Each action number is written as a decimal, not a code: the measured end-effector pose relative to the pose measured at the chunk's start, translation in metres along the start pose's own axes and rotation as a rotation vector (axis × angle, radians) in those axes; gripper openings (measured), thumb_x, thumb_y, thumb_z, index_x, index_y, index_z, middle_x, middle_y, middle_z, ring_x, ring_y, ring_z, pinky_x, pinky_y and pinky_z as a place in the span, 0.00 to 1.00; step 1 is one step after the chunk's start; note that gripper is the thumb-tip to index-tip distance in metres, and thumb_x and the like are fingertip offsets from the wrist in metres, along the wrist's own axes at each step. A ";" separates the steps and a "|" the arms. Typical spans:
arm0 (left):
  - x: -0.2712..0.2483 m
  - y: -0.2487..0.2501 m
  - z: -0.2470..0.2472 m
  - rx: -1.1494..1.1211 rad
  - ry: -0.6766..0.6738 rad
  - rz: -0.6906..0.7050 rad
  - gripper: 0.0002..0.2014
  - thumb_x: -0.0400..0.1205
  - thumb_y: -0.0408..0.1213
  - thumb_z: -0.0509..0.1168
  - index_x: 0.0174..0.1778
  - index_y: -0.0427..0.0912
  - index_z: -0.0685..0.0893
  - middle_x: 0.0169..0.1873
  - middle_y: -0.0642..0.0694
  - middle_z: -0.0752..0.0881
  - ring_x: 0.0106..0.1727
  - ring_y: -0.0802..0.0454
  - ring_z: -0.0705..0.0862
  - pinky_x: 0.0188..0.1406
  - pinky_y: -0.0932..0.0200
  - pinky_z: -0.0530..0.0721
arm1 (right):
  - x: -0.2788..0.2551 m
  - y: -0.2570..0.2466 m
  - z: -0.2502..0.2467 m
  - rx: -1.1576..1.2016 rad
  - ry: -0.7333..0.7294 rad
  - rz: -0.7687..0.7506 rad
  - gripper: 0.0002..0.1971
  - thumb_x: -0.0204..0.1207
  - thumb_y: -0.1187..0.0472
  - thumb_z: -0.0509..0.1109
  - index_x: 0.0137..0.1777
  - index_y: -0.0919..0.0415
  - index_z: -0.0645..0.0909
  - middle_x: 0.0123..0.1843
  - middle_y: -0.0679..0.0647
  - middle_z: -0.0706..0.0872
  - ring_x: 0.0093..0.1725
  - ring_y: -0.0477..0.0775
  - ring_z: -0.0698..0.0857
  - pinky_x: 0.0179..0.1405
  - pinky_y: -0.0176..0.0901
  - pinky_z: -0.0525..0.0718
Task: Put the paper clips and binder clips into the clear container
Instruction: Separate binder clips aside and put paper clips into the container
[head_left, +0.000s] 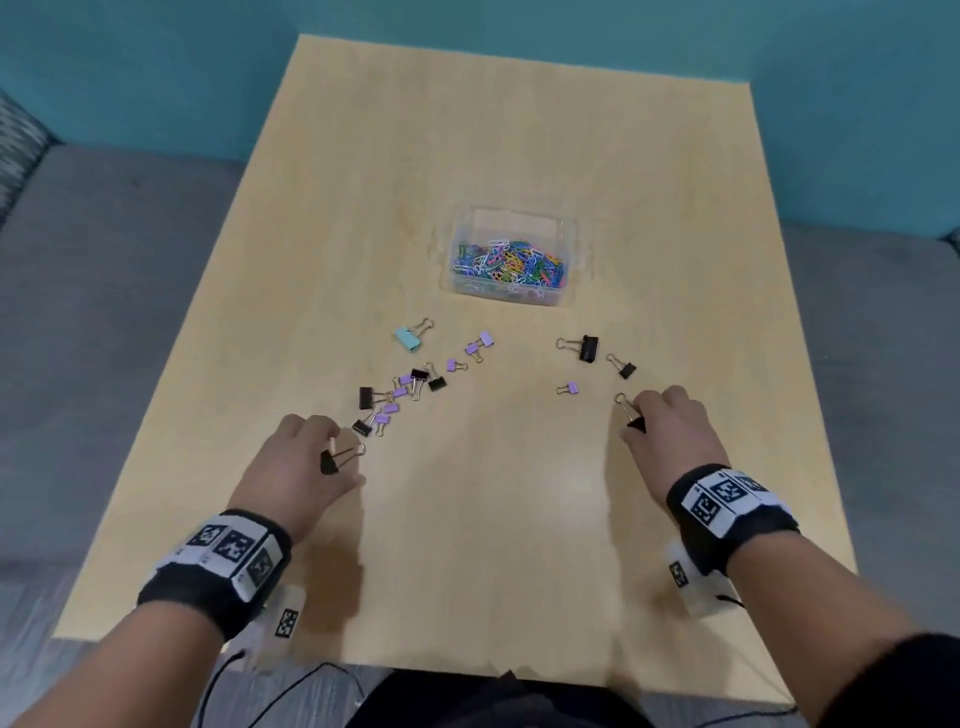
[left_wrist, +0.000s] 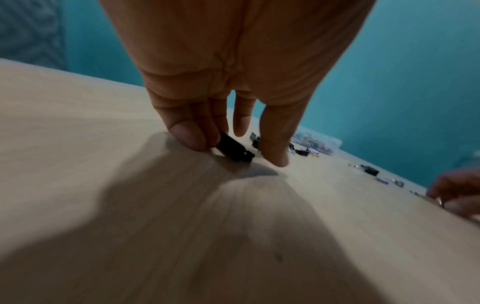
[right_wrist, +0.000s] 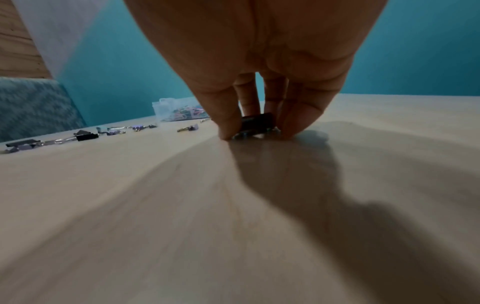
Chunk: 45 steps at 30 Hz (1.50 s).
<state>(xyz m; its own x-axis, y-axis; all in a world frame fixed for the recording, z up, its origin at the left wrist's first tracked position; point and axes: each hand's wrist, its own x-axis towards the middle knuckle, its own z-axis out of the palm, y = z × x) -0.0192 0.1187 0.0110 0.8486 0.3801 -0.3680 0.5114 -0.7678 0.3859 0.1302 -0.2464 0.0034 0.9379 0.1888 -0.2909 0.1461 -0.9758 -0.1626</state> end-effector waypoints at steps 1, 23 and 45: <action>-0.001 0.001 0.002 0.041 -0.002 0.016 0.22 0.71 0.46 0.75 0.58 0.48 0.77 0.50 0.50 0.74 0.48 0.47 0.80 0.44 0.53 0.78 | 0.000 0.000 0.001 0.018 0.003 0.005 0.10 0.78 0.58 0.66 0.57 0.60 0.77 0.54 0.58 0.75 0.53 0.60 0.73 0.45 0.49 0.75; 0.022 0.019 -0.004 -0.387 0.079 -0.236 0.13 0.74 0.54 0.71 0.43 0.50 0.78 0.34 0.51 0.83 0.31 0.49 0.81 0.28 0.58 0.74 | 0.053 -0.008 -0.019 0.330 -0.048 0.137 0.18 0.74 0.45 0.69 0.54 0.52 0.67 0.38 0.51 0.80 0.35 0.54 0.80 0.31 0.45 0.76; 0.034 0.014 -0.025 -1.768 -0.048 -0.515 0.10 0.80 0.30 0.58 0.39 0.38 0.84 0.35 0.42 0.86 0.31 0.52 0.82 0.30 0.64 0.85 | 0.036 0.009 -0.031 2.136 -0.179 0.689 0.04 0.76 0.66 0.64 0.40 0.64 0.77 0.34 0.56 0.85 0.31 0.50 0.83 0.30 0.34 0.85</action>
<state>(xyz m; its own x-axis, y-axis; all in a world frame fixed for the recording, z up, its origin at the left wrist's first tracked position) 0.0202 0.1340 0.0246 0.5928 0.3357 -0.7320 0.2432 0.7919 0.5601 0.1750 -0.2519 0.0209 0.6335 0.1047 -0.7666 -0.6481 0.6129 -0.4519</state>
